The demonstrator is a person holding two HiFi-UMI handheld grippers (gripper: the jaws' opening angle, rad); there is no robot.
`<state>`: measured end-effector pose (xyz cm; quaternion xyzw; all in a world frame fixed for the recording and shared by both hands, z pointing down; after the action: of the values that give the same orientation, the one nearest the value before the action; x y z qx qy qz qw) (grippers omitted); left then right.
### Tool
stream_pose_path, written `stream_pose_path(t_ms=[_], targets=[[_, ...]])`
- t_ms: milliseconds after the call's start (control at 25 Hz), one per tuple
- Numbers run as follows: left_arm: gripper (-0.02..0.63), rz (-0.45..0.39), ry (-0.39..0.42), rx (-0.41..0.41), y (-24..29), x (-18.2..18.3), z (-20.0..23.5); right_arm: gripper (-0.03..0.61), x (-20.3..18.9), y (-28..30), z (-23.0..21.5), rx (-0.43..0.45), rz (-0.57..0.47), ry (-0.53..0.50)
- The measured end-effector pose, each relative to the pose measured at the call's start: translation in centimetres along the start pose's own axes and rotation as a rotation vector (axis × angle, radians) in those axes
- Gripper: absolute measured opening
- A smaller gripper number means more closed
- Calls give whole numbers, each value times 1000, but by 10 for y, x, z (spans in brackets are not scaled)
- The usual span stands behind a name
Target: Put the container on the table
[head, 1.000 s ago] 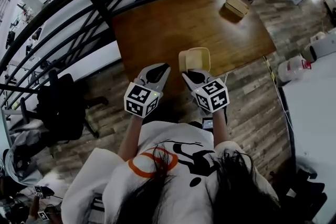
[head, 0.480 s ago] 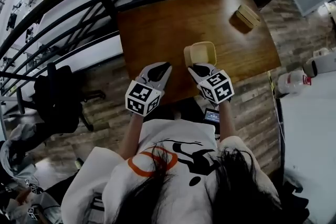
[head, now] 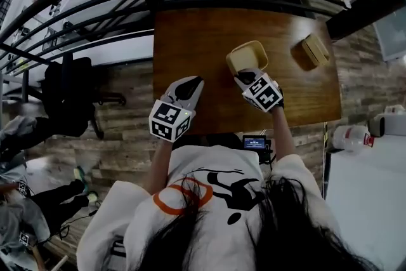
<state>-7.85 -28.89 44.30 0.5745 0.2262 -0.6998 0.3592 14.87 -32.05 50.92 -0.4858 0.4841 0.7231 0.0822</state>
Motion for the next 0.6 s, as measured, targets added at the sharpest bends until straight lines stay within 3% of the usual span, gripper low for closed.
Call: stream_pose_path(t_ms=[440, 600], targets=[[2, 8, -17, 194, 2, -17, -13, 43, -30, 56, -85, 154, 85, -146], [2, 17, -22, 249, 0, -21, -19, 43, -34, 74, -98, 214, 146, -262]])
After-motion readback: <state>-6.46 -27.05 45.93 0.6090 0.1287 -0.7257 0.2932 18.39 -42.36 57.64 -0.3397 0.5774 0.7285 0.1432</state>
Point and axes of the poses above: the fingertips, and each gripper's own axes: y forward along the fingers, z to its left, x out of its top, the point moved 9 cm from there along -y, backward along the fingers, and after that the axes turned 14 degrees about -z, right-handed, at the moved point
